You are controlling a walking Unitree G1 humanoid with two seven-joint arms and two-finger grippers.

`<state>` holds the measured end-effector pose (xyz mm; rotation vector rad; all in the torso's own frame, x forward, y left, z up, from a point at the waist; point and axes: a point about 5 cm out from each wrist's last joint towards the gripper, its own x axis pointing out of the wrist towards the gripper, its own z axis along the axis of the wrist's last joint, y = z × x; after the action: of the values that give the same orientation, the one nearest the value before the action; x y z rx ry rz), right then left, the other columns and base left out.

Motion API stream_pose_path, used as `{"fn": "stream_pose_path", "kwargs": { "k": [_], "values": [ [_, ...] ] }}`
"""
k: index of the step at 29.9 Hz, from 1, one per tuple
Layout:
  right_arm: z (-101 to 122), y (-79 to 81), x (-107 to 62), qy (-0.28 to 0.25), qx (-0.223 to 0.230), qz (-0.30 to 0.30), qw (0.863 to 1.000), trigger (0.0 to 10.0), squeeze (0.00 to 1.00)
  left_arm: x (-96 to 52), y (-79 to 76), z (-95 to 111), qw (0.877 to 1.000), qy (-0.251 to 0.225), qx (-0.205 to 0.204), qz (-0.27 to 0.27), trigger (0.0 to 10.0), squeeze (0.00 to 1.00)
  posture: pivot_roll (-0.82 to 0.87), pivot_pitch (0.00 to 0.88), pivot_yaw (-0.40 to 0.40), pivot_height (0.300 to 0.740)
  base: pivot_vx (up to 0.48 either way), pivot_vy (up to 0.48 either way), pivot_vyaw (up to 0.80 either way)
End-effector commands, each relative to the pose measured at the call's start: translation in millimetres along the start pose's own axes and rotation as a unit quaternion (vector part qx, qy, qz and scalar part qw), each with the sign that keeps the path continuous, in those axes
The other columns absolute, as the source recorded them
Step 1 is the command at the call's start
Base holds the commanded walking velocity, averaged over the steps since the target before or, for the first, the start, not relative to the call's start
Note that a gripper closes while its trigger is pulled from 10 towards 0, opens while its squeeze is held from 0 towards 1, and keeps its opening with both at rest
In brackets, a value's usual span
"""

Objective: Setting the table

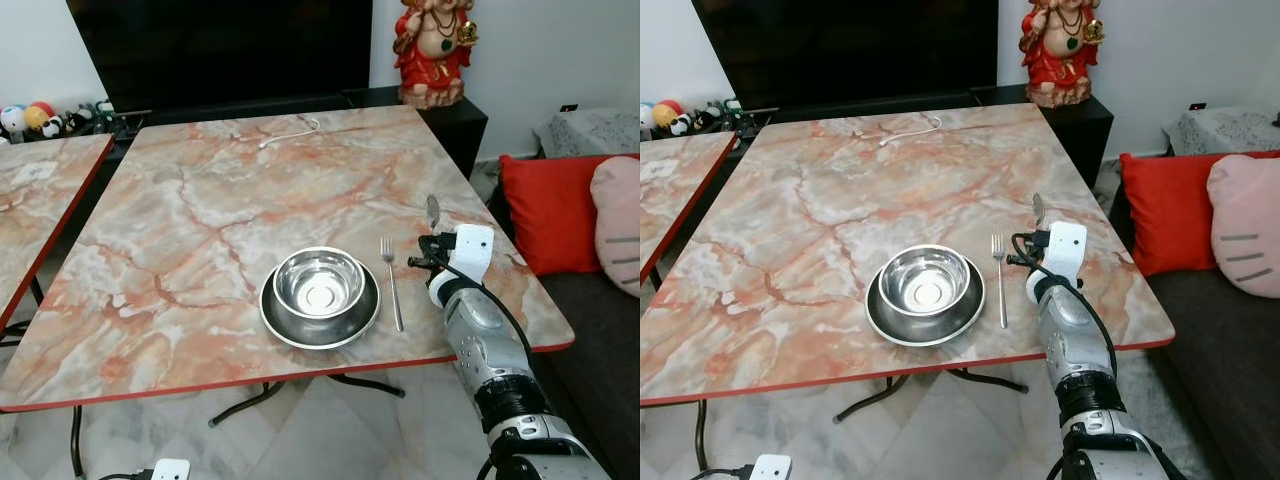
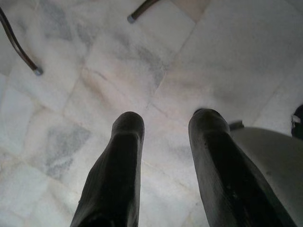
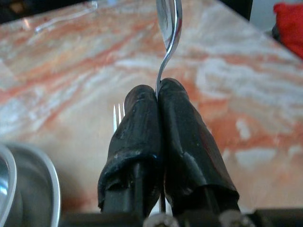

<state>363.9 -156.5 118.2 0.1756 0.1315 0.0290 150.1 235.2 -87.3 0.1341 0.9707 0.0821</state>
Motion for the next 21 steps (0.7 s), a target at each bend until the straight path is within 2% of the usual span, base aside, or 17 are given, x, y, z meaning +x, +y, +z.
{"fn": "stream_pose_path", "kwargs": {
  "k": [1,6,13,21],
  "values": [
    [15,6.7,2.1,-0.031,-0.021,0.009,0.999,10.0,0.00,-0.6,1.9,-1,1.000,-0.001,-0.009,0.001,10.0,0.00,-0.10,0.000,0.052,0.740,0.259,0.000,0.00],
    [14,3.7,-0.4,-0.030,-0.033,0.005,0.999,10.0,0.00,-0.8,-0.7,-3,1.000,-0.001,-0.012,0.000,10.0,0.00,-0.10,0.000,0.020,0.740,0.253,0.000,0.00],
    [14,3.8,-3.1,-0.031,-0.038,0.008,0.999,10.0,0.00,-1.8,-4.1,-7,1.000,0.004,-0.013,-0.001,10.0,0.00,-0.10,0.000,0.012,0.740,0.000,0.000,0.00],
    [9,-0.6,-8.1,-0.030,-0.034,-0.017,0.999,10.0,0.00,-2.7,-4.3,-10,1.000,0.006,-0.005,-0.005,10.0,0.00,-0.11,0.000,0.032,0.740,0.000,0.000,0.00]
  ]
}}
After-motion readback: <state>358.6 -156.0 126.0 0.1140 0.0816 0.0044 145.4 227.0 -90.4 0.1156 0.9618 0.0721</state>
